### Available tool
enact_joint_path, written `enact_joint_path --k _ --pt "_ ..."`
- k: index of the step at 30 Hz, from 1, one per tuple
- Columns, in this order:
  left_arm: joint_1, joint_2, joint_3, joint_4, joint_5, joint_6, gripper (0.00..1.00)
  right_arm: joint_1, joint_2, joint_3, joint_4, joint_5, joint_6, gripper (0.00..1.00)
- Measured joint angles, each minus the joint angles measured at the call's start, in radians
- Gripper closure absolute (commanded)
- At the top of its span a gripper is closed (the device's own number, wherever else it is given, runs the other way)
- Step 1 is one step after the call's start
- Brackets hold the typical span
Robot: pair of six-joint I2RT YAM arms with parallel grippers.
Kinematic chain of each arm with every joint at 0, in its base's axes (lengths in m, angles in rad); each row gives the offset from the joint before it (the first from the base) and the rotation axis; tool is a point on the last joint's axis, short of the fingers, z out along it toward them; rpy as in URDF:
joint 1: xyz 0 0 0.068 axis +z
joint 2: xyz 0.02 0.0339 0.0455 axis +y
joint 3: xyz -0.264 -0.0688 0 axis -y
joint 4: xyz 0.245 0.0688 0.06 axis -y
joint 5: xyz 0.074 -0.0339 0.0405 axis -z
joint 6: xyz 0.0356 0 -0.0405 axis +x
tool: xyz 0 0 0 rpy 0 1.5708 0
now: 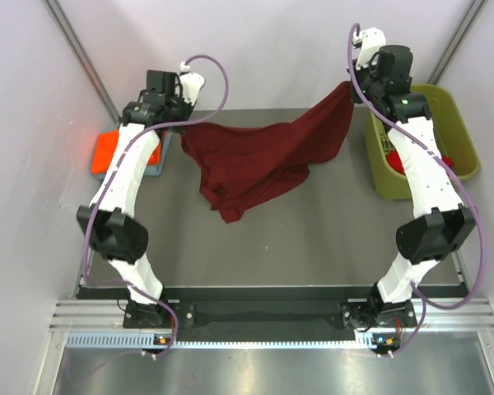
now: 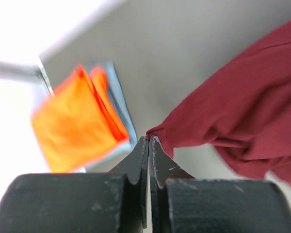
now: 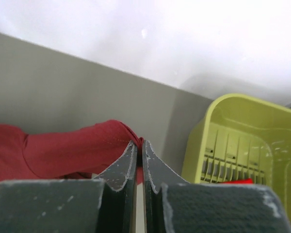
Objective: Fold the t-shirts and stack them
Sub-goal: Flatten the tshirt out
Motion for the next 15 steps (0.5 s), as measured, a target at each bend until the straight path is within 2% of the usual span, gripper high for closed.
enact_joint_path --k 7,11,15 --pt "0.0 -0.271 -0.021 0.178 0.138 -0.003 1.0 0.0 -0.15 -0.004 0.016 0.006 0.006 1.0" --pt "0.0 -0.435 -0.066 0.249 0.154 0.008 1.0 0.0 -0.347 -0.109 0.074 0.044 0.012 1.0" --pt "0.0 -0.603 -0.198 0.333 0.142 0.032 1.0 -0.01 -0.564 -0.192 0.13 0.106 0.028 1.0"
